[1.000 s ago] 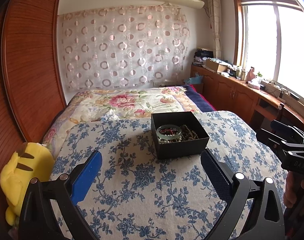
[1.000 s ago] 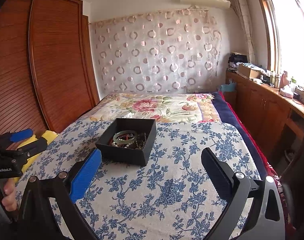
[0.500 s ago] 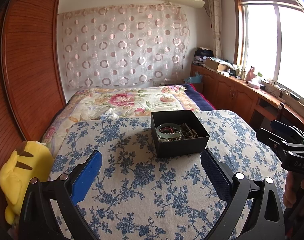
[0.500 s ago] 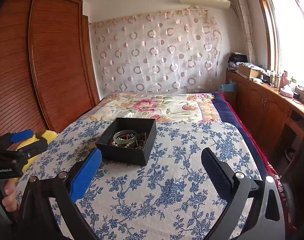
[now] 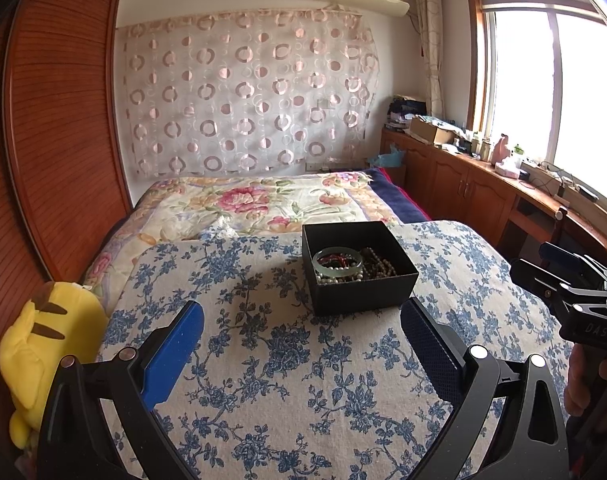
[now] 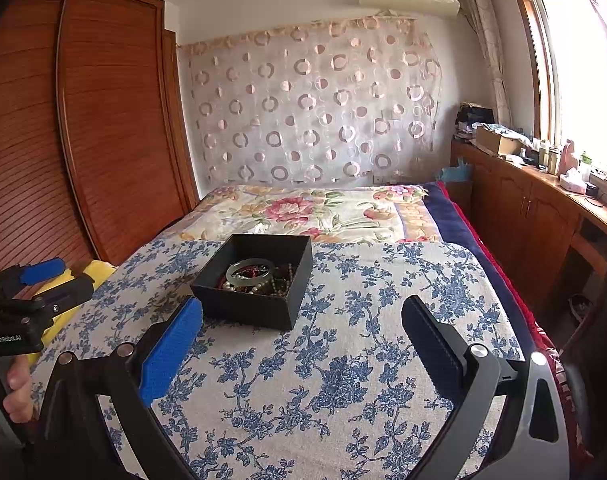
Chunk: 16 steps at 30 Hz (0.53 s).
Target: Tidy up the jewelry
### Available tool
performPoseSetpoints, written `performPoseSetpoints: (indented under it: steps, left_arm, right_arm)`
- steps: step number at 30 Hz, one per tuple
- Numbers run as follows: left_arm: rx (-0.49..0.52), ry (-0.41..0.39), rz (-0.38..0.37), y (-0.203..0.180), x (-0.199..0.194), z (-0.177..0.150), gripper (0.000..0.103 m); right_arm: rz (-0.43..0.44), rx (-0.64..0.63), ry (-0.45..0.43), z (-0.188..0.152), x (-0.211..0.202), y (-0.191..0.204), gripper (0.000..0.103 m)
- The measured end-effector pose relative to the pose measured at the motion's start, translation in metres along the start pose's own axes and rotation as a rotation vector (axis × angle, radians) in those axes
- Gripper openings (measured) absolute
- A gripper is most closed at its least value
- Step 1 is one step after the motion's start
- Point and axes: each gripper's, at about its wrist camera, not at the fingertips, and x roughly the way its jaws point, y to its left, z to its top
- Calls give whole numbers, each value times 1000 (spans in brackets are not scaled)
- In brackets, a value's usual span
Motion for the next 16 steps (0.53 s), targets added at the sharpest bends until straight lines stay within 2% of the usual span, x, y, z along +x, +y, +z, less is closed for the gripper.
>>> performPoseSetpoints:
  steps: [16]
  left_arm:
    - [1, -5, 4, 1, -1, 1, 95]
  right_arm:
    - [-2, -1, -3, 1, 0, 1, 101]
